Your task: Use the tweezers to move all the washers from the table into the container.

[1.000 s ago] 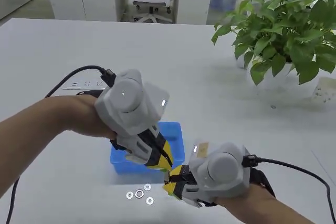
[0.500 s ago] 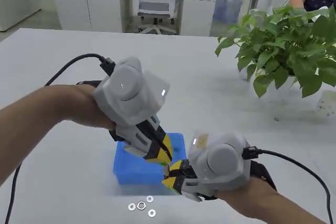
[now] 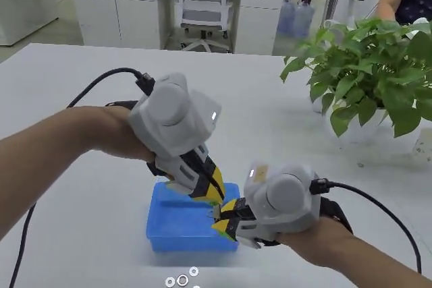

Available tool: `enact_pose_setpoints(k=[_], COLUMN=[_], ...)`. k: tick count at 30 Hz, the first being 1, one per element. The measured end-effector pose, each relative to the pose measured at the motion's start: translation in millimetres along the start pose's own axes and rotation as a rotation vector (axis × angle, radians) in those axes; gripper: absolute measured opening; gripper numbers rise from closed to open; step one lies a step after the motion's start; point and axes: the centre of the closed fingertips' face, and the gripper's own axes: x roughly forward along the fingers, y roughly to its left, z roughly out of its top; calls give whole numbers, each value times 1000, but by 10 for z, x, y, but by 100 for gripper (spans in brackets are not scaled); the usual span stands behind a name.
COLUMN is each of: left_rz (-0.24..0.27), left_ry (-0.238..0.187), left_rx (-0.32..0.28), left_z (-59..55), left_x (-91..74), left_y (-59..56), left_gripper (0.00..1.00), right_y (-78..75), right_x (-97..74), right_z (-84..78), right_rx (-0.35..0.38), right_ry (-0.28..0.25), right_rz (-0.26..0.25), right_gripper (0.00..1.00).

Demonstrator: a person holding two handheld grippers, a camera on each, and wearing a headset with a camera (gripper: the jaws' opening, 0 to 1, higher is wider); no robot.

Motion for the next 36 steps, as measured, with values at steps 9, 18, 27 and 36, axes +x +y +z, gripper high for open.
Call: enact_pose_setpoints(k=[9,18,27,36], left_rz=[11,18,10,7], left_ry=[7,15,13,20], left_rx=[-7,-22,-41,-52], left_z=[-174,-376,-510,-597], left_x=[86,208,341,411], left_y=[135,220,298,332], left_gripper=[6,6,6,6], right_y=[-108,-162,-213,-240], right_x=[183,369,500,598], right_z=[-73,-190,-318,-389], right_rx=[17,19,29,30], right_ry=[4,14,40,53], right_rz=[26,55,72,103], right_gripper=[10,10,10,10])
